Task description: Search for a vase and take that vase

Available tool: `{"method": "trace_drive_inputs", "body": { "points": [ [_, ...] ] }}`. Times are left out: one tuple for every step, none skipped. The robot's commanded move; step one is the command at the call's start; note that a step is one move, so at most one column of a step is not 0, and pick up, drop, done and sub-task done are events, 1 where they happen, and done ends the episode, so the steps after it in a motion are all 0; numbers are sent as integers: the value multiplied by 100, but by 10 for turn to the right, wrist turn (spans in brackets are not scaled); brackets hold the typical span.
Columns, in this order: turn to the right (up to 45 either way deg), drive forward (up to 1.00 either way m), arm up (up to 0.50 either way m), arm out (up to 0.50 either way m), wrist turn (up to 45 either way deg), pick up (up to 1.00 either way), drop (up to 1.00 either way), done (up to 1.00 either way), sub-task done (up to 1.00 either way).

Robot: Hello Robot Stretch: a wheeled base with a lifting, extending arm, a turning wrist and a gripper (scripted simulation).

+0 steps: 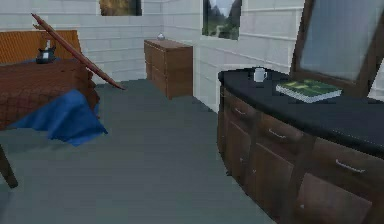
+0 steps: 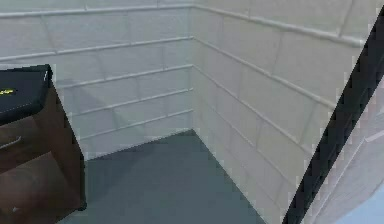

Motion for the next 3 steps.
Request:
{"method": "trace_drive_inputs", "body": {
  "points": [
    [-150,0,0,0,0,0,0,0,0],
    [0,100,0,0,0,0,0,0,0],
    [0,100,0,0,0,0,0,0,0]
  ]
}}
